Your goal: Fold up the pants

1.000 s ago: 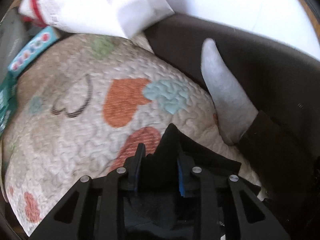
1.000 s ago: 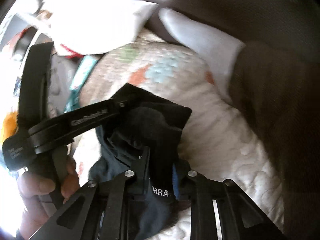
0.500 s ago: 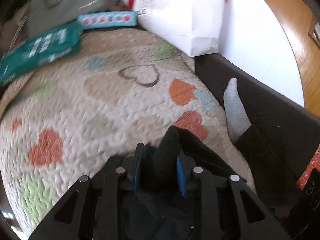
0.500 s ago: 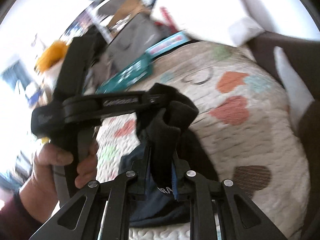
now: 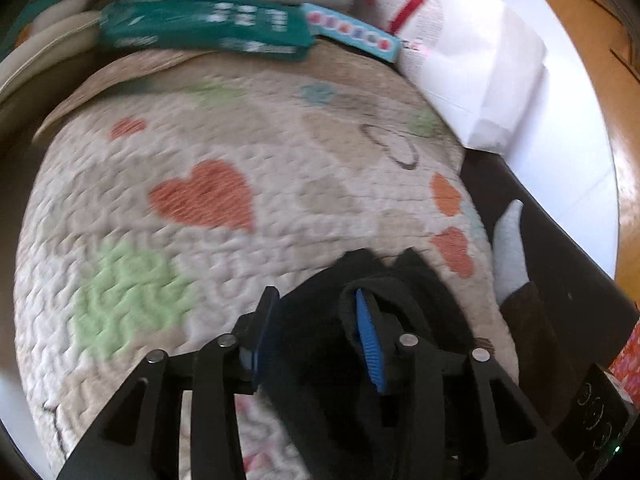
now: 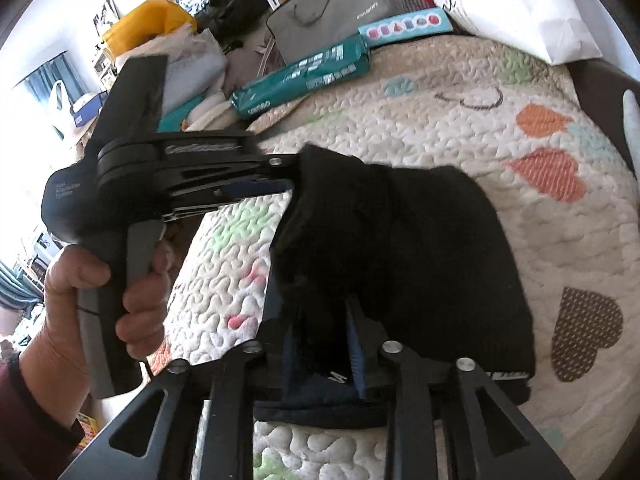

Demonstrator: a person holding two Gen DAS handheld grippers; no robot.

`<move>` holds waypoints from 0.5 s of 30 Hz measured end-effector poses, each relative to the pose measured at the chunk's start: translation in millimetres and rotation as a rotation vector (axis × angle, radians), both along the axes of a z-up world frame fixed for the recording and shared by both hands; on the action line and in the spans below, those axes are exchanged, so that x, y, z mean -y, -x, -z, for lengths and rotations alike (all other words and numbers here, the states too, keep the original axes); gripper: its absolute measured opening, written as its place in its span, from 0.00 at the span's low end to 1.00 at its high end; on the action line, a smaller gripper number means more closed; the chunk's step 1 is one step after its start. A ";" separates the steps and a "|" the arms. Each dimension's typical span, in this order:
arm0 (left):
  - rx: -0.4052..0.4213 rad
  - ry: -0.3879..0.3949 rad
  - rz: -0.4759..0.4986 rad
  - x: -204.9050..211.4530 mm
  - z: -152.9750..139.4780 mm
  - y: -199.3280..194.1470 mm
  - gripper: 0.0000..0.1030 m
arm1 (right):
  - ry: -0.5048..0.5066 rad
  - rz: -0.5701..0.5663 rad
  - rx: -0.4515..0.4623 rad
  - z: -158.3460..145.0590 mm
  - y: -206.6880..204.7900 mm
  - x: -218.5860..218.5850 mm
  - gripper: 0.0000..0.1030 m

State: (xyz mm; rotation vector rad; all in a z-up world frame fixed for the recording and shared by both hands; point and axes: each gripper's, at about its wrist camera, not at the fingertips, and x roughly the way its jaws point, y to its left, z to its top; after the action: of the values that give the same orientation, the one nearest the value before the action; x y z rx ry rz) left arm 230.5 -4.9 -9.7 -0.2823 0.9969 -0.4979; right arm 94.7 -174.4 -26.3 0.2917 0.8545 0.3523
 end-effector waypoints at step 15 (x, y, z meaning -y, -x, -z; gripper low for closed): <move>-0.073 0.039 -0.378 -93.0 -1.3 103.2 0.41 | 0.085 -0.118 -0.004 -12.7 17.0 -21.0 0.51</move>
State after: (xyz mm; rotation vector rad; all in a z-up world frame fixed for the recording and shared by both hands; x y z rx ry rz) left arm 127.3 88.1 -8.4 -0.5154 0.9767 -0.1643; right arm 77.7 -153.4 -13.6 0.1633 0.8909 0.4243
